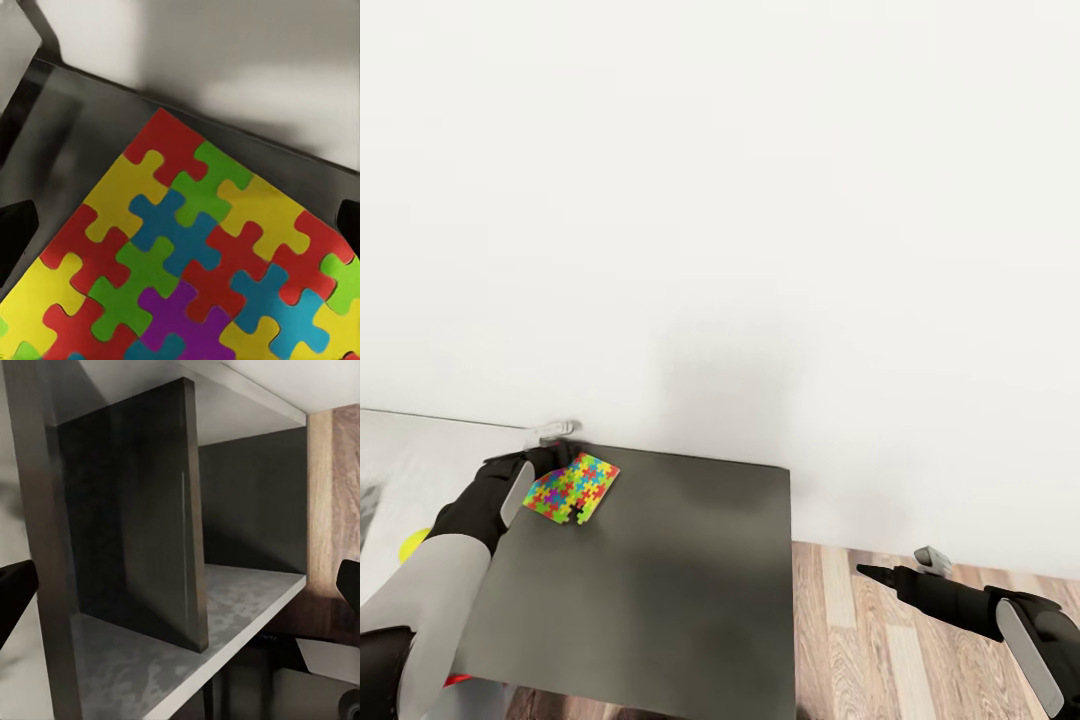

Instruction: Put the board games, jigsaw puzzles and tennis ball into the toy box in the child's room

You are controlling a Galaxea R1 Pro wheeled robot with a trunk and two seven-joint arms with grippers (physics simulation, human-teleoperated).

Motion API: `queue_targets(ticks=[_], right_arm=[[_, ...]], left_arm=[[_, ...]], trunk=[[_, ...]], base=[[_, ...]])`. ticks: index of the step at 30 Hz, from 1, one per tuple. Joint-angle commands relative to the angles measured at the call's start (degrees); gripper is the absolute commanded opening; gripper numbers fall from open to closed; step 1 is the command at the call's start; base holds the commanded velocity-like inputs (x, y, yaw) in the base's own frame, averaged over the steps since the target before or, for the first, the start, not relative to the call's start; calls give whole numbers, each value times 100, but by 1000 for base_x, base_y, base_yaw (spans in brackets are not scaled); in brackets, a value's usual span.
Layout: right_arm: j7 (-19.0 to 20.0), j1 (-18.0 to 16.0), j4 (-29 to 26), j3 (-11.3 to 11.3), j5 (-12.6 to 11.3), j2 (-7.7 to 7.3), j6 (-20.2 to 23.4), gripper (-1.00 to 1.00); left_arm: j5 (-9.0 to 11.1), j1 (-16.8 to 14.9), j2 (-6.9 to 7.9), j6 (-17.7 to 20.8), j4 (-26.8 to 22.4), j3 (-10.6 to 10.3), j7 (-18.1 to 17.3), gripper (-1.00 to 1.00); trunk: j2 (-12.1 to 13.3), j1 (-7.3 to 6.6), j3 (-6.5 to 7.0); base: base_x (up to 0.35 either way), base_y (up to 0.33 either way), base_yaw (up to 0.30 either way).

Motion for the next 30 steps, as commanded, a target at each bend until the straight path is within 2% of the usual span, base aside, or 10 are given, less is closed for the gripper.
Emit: queue_targets(ticks=[1,23,30], right_arm=[[12,-3,-2,-7,-8,0,33,100],[17,-3,-2,-7,-8,0,33,100],[12,-3,-1,-7,-8,0,33,100]], left_arm=[[47,-5,7,35,-9,12,-1,100],[36,-17,26,25,-8,10,14,100],[-4,-17,28,23,-10,8,13,100]], trunk=[[-10,3,-11],[-10,3,-17],[-10,3,-63]], base=[[0,0,0],[0,0,0],[0,0,0]])
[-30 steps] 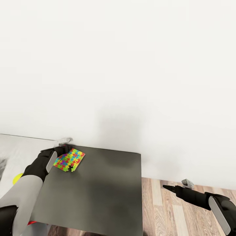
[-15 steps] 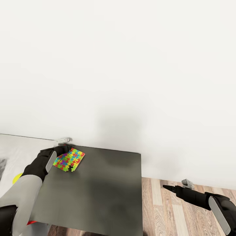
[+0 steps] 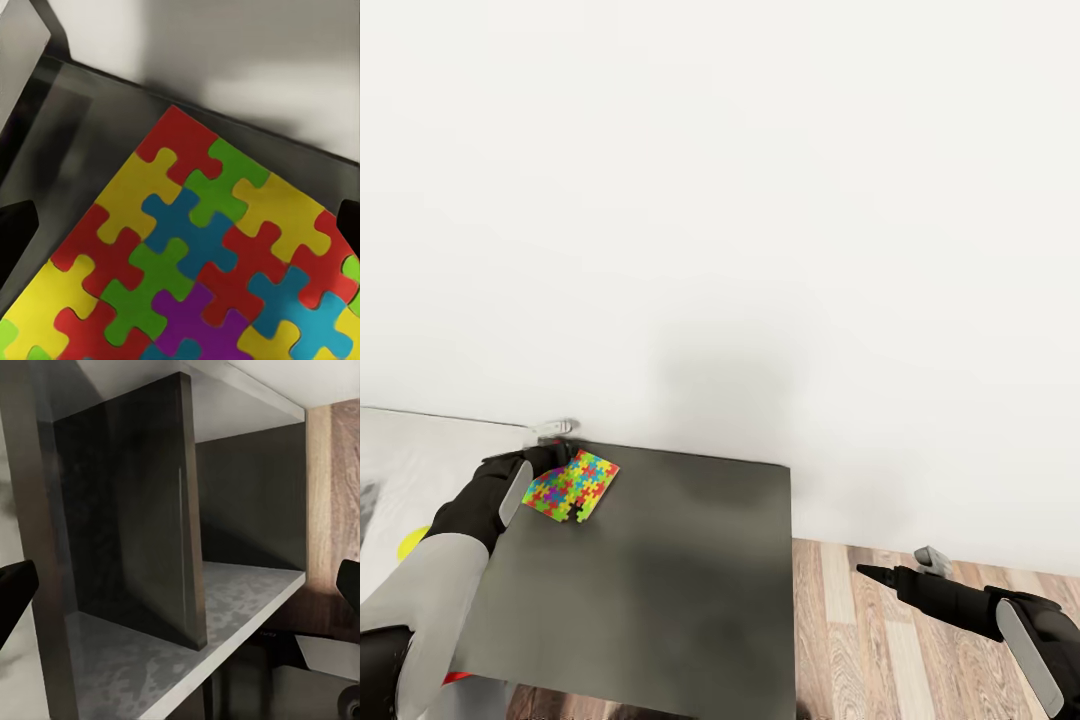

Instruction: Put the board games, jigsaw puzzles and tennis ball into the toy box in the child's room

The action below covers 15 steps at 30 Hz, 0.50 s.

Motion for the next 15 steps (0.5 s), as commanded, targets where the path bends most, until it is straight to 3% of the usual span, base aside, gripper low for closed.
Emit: queue_targets(ticks=[1,15], right_arm=[[12,-3,-3,-7,-8,0,33,100],[12,-3,-3,-7,-8,0,28,100]], left_arm=[[21,-3,0,33,-7,13,-2,100],[-111,-3,-4,-232,-6,15,-17,100]], trunk=[[-10,3,-18],[-10,3,-128]], base=[[0,0,0],[0,0,0]])
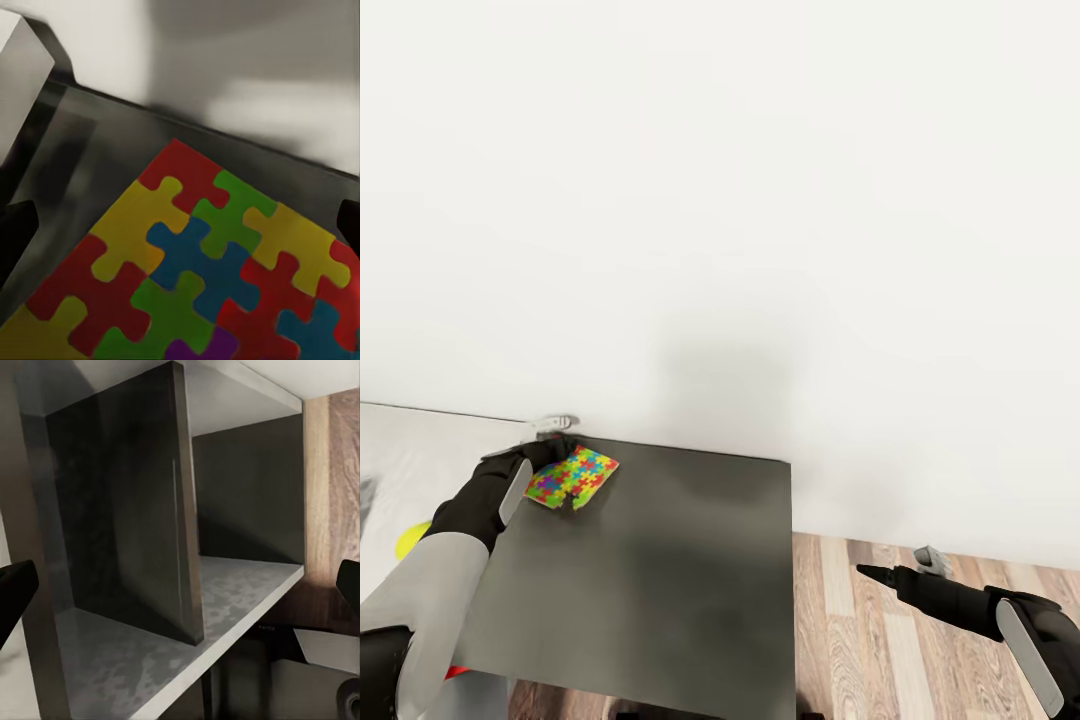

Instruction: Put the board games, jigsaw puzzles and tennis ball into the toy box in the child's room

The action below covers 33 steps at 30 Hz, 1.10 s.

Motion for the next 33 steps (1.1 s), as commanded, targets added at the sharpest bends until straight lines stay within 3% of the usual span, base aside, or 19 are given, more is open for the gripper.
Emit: queue_targets(ticks=[1,12,33], right_arm=[[13,-3,0,-7,-8,0,33,100],[13,-3,0,-7,-8,0,29,100],[14,-3,6,-7,-8,0,-38,100]], left_arm=[[41,1,-1,32,80,9,-7,100],[38,1,-12,10,79,4,-14,100],[40,1,-8,12,80,0,-23,100]], trunk=[[-7,4,-10],[-7,4,-13],[-7,4,-13]], base=[[0,0,0],[0,-4,0],[-10,-123,0]])
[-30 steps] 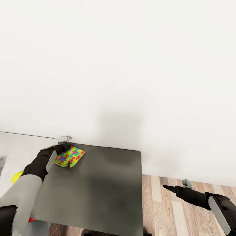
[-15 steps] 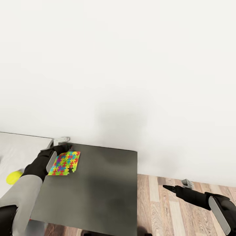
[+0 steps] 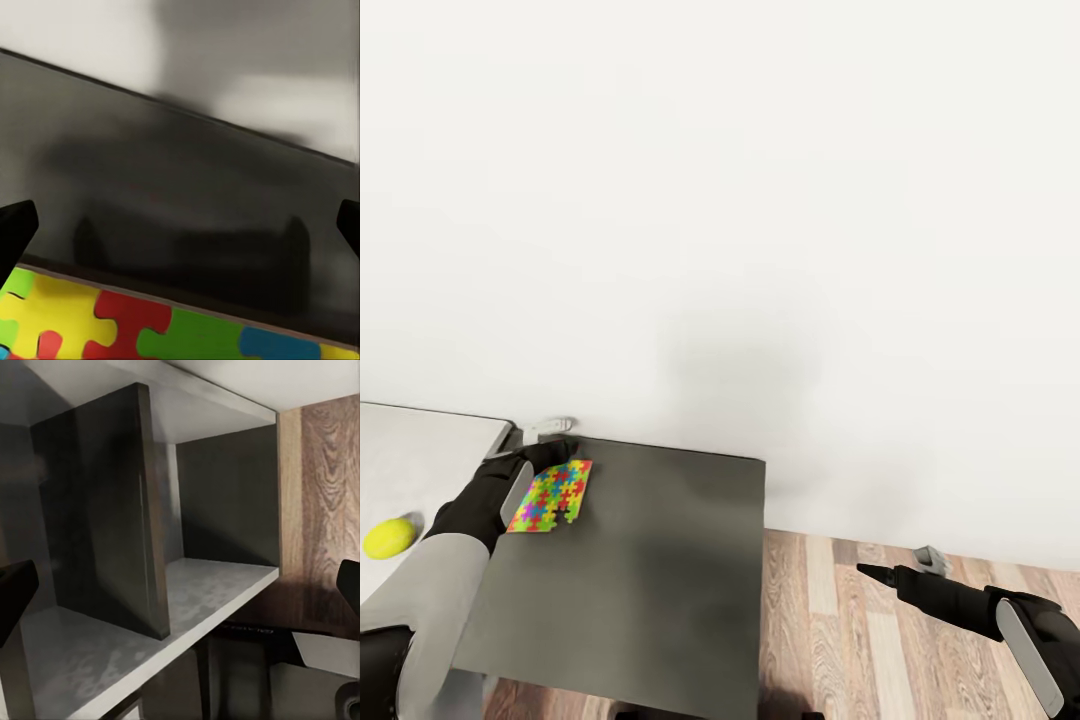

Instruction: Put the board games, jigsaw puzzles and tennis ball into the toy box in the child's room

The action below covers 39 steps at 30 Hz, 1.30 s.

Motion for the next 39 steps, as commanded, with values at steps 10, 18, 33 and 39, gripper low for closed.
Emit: queue_targets(ticks=[10,18,33,39], right_arm=[[11,-3,-6,0,-9,0,23,100],[11,-3,4,-6,-9,0,25,100],[11,-3,8,-7,-9,0,22,100],[9,-3,7,-4,-7,5,15,100]], left_arm=[[54,-2,3,33,-17,19,2,100],[54,-2,10,18,-76,23,8,100],[76,-2,71,13,-208,55,-12,100],[103,5,113,42,-516,63,-17,100]], trunk=[[-10,3,-9],[-10,3,-55],[-10,3,-166],[-10,3,-157]], base=[[-2,-7,0],[0,0,0],[0,0,0],[0,0,0]])
